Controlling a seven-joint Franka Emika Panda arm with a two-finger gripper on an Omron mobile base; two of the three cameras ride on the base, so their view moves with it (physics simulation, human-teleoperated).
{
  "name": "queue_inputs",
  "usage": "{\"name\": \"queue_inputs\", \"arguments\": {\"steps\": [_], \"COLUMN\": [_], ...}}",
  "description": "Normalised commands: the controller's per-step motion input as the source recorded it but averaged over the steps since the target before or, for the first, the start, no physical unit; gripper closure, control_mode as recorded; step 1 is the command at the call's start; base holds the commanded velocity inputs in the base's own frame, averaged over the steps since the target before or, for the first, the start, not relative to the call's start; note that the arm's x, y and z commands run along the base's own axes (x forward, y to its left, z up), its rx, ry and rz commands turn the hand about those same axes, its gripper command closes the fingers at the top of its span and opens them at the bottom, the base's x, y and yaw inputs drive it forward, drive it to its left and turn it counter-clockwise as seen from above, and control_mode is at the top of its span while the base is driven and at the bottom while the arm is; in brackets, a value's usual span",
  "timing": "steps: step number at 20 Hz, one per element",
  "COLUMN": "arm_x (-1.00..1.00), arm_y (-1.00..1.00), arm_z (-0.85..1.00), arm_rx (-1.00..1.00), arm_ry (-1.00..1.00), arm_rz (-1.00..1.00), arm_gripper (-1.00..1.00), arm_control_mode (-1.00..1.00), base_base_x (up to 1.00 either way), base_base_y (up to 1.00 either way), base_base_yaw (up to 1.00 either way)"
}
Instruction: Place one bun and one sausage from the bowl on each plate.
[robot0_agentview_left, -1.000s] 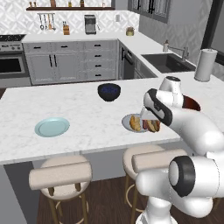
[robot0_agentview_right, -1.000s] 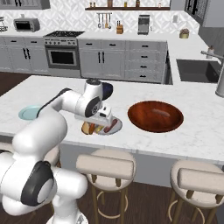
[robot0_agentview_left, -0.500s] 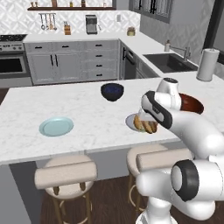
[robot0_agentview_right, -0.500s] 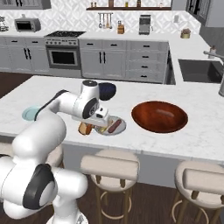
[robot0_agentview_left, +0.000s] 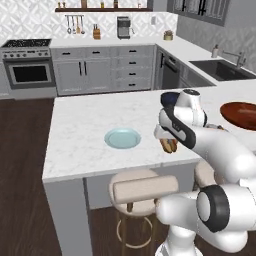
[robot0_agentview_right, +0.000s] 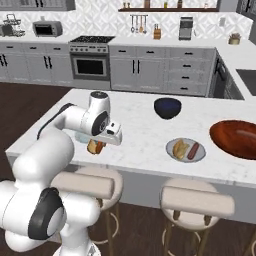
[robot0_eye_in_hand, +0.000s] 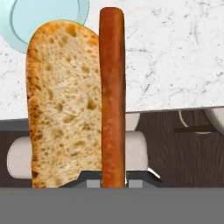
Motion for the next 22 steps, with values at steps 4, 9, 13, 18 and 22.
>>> {"name": "queue_inputs", "arguments": {"steps": [4, 9, 13, 18, 22], "arm_x": [0.0, 0.0, 0.39, 0.94, 0.91], "arm_y": [0.0, 0.0, 0.08, 0.6, 0.51], "arm_z": [0.0, 0.0, 0.0, -0.25, -0.74], "arm_rx": [0.0, 0.0, 0.0, 0.0, 0.0], "arm_ry": [0.0, 0.0, 0.0, 0.02, 0.13], "arm_rz": [0.0, 0.0, 0.0, 0.0, 0.0], "arm_gripper": [1.0, 1.0, 1.0, 1.0, 1.0], "arm_control_mode": [1.0, 1.0, -1.0, -1.0, -1.0], "base_base_x": [0.46, 0.89, 0.37, 0.0, 0.0], "base_base_y": [0.77, 0.15, 0.06, 0.0, 0.0], "base_base_yaw": [-0.01, 0.0, 0.0, 0.0, 0.0]}}
